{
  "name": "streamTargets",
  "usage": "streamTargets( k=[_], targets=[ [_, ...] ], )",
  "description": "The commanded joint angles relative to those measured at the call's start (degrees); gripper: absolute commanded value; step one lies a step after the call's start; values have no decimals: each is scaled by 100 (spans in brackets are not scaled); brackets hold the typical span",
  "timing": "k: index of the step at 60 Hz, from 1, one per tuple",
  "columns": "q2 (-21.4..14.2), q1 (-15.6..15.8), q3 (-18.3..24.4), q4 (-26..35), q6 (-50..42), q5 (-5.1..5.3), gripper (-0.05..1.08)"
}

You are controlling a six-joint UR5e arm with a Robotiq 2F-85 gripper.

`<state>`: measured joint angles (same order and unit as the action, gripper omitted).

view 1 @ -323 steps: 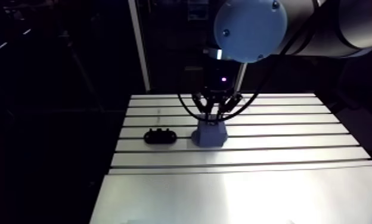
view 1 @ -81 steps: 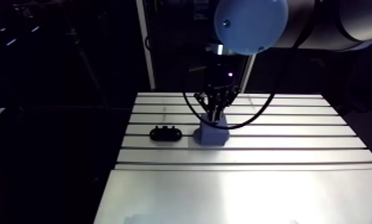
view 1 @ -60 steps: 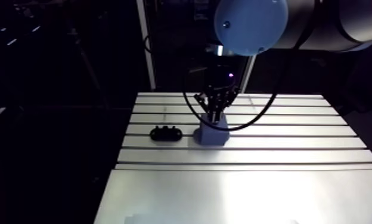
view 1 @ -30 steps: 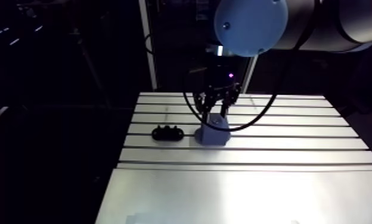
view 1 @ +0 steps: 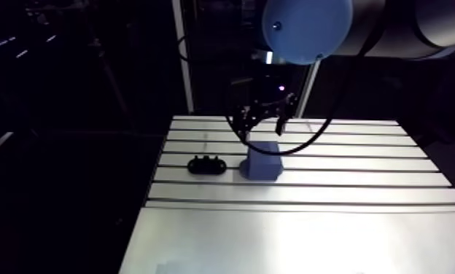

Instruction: Pick up the M10 bolt and insert it into the hex recess until seated.

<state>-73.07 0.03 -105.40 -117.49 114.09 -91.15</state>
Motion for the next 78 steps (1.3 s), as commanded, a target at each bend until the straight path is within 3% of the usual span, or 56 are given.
streamTargets(
  k=[1, 12, 30, 36, 39, 40, 42, 48, 78],
  targets=[
    [-87, -11, 142, 51, -784, -28, 1],
    [-146, -30, 208, 398, -1750, -56, 1],
    [-219, -38, 252, 615, -2478, -55, 4],
    [-220, -38, 245, 602, -2582, -73, 19],
    [-211, -38, 243, 591, -2639, -81, 34],
    [-211, -38, 243, 591, -2639, -81, 34],
    [-204, -54, 235, 583, -2642, -83, 50],
    [-195, -72, 217, 573, -2619, -83, 70],
    [-132, -153, 157, 539, -2444, -56, 102]
  ],
)
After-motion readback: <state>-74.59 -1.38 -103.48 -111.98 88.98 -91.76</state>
